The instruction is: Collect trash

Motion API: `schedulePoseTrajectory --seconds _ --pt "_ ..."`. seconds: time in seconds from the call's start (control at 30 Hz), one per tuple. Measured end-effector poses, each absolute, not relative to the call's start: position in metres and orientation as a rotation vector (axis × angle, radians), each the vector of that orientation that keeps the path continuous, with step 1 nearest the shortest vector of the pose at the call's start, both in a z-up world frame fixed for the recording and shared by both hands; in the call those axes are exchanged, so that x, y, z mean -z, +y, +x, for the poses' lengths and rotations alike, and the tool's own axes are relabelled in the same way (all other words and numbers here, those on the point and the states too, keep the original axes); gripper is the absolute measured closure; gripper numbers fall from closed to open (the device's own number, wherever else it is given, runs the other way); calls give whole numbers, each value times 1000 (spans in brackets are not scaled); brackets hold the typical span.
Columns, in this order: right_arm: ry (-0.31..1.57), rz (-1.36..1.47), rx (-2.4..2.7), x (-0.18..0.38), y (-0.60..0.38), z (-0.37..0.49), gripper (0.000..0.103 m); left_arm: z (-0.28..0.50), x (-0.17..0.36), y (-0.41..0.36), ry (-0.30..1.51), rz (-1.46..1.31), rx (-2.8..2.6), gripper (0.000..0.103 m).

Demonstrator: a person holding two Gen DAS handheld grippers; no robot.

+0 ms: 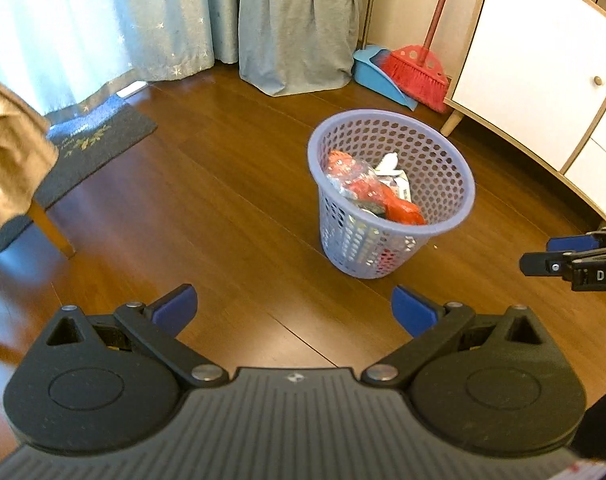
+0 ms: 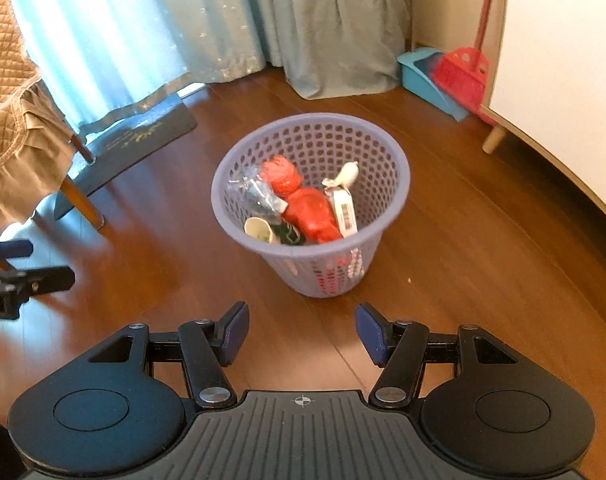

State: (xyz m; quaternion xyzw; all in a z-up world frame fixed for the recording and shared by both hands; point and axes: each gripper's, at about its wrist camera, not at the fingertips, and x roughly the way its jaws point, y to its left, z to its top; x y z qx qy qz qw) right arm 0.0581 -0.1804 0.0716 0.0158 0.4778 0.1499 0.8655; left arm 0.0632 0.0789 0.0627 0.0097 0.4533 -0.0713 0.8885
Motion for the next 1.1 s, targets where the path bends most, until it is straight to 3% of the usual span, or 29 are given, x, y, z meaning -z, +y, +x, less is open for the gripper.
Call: schedulePoseTrajectory --seconds 0.33,0.5,1.1 --pt "1055 73 -280 -68 -173 22 46 36 -50 75 960 -46 98 2" --pt "955 -15 -292 -79 -158 3 47 24 -50 72 939 -33 82 2" --pt "1017 -16 -270 -55 -148 -7 46 8 -36 58 976 -46 65 1"
